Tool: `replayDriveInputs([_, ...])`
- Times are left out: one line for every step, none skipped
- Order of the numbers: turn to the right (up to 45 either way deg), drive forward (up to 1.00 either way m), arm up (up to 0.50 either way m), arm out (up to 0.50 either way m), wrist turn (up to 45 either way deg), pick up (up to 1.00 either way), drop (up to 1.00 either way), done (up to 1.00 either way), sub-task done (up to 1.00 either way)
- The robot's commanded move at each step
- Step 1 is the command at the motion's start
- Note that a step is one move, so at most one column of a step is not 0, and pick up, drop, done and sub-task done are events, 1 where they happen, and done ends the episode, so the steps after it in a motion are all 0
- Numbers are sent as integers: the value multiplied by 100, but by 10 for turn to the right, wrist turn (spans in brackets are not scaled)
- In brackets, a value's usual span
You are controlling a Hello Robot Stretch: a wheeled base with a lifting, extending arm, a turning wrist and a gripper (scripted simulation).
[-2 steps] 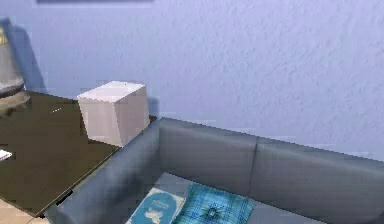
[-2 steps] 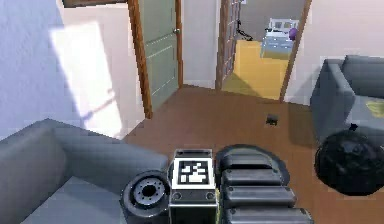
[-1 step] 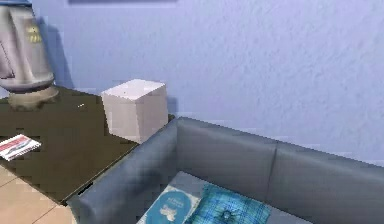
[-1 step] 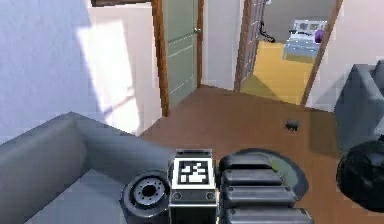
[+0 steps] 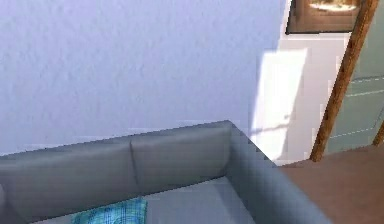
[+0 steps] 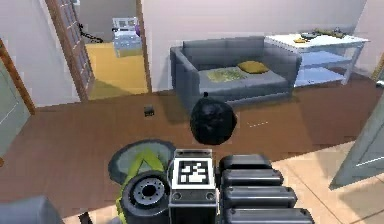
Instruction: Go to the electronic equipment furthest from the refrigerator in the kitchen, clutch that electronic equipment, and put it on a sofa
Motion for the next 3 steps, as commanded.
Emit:
replayDriveInputs([450, 0, 0, 0, 0, 0, 0, 0, 0])
replayDriveInputs([450, 0, 0, 0, 0, 0, 0, 0, 0])
replayDriveInputs([90, 0, 0, 0, 0, 0, 0, 0, 0])
